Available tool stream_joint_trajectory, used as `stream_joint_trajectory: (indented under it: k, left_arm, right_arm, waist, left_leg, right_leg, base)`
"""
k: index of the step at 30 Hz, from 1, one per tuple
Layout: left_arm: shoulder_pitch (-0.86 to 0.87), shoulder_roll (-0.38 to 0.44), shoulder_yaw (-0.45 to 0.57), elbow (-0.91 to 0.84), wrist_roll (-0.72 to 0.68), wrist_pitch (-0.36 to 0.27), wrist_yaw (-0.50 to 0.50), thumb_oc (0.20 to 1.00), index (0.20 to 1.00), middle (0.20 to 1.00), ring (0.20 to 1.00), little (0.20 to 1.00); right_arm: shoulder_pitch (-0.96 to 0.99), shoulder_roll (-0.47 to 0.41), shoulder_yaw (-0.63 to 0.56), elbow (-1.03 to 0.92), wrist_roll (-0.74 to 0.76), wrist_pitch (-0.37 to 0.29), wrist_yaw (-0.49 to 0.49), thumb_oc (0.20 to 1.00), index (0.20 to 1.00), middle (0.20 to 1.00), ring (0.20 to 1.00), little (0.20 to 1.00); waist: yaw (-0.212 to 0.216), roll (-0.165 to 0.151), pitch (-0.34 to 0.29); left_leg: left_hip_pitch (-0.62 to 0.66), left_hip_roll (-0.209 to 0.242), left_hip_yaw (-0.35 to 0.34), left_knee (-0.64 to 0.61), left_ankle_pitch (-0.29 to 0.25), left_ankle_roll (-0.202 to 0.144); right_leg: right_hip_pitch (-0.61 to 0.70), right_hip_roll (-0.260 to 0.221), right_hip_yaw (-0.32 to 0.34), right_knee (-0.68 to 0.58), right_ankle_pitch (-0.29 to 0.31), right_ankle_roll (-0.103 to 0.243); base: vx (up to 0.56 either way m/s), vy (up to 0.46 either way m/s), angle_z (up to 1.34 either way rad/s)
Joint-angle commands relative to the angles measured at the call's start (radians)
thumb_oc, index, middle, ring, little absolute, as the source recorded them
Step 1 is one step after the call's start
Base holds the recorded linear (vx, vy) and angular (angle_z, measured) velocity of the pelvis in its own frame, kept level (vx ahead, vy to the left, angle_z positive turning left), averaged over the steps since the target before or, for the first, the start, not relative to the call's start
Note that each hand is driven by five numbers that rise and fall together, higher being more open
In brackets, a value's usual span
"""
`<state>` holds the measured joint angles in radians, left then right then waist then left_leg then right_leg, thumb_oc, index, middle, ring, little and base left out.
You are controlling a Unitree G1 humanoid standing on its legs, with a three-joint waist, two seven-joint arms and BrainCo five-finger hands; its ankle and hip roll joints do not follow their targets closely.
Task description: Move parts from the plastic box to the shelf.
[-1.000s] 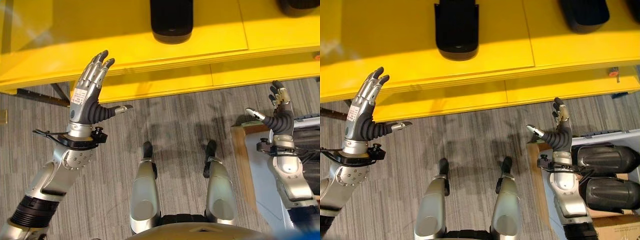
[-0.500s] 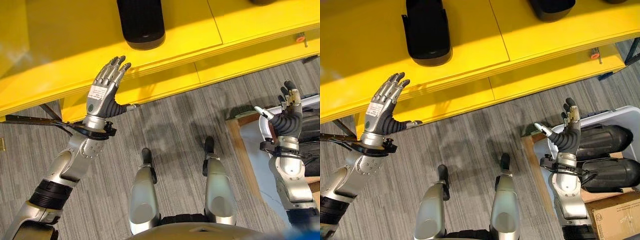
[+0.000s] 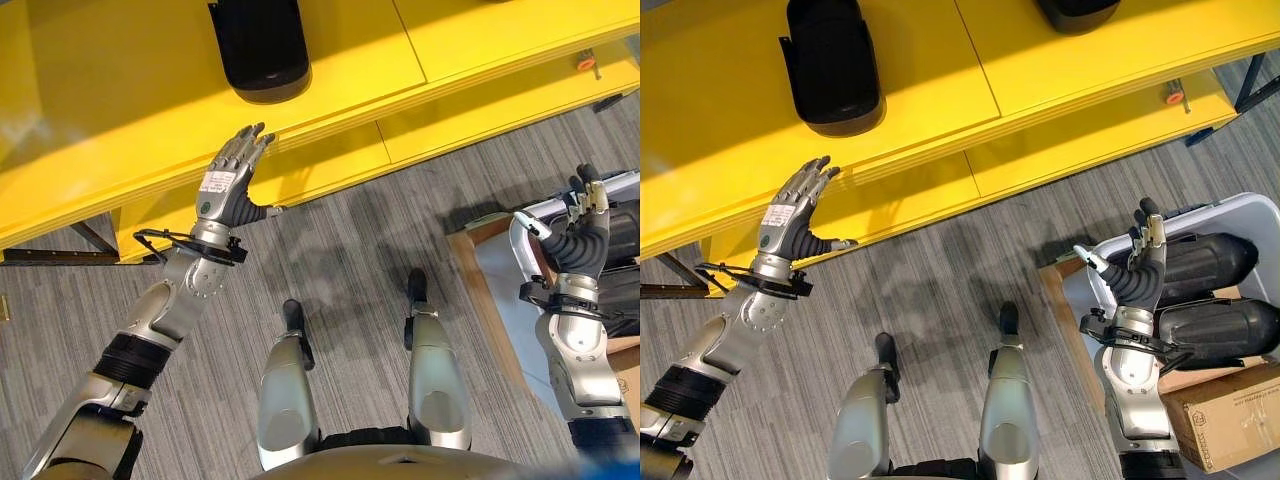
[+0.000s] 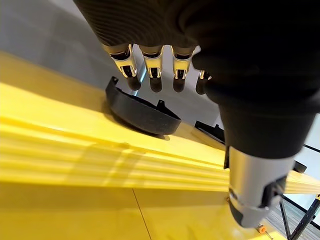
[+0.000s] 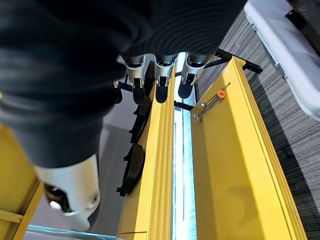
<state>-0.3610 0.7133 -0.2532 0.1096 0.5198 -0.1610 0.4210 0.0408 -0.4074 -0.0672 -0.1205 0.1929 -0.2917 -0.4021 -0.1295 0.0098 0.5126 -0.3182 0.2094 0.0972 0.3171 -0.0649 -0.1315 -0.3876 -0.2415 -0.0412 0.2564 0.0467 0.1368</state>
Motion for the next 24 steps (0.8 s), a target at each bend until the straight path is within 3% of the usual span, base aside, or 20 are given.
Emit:
stream_joint_trajectory:
  k: [1, 13, 24]
  left_arm:
    - [0.006, 0.013, 0.002, 0.020, -0.024, -0.002, 0.025, 1.000, 1.000, 1.000, 1.000, 1.000]
    - [-0.188, -0.010, -0.126, 0.228, -0.027, 0.034, 0.013, 1.000, 1.000, 1.000, 1.000, 1.000]
    - [-0.256, -0.024, -0.162, 0.377, -0.033, 0.062, 0.012, 1.000, 1.000, 1.000, 1.000, 1.000]
  right_arm:
    - [0.020, 0.017, -0.035, -0.058, -0.026, -0.054, -0.021, 1.000, 1.000, 1.000, 1.000, 1.000]
    - [0.031, 0.014, -0.016, -0.054, -0.015, -0.056, -0.014, 1.000, 1.000, 1.000, 1.000, 1.000]
    - [0.049, 0.010, -0.013, -0.051, -0.016, -0.061, -0.017, 1.000, 1.000, 1.000, 1.000, 1.000]
  waist:
    - [-0.007, -0.035, -0.063]
    - [-0.037, -0.039, -0.064]
    - [-0.047, -0.045, -0.061]
  left_leg:
    - [-0.053, 0.048, -0.038, -0.014, 0.067, -0.008]
    - [-0.073, 0.054, -0.023, 0.015, 0.055, -0.010]
    - [-0.087, 0.053, -0.025, 0.039, 0.047, -0.011]
  right_leg:
    - [0.074, -0.032, -0.014, 0.112, -0.160, 0.015]
    - [0.055, -0.030, 0.006, 0.121, -0.158, 0.016]
    - [0.045, -0.031, 0.012, 0.145, -0.164, 0.014]
  base:
    - [0.00, 0.000, 0.00]
    - [0.03, 0.012, -0.06]
    - [0.00, 0.001, -0.01]
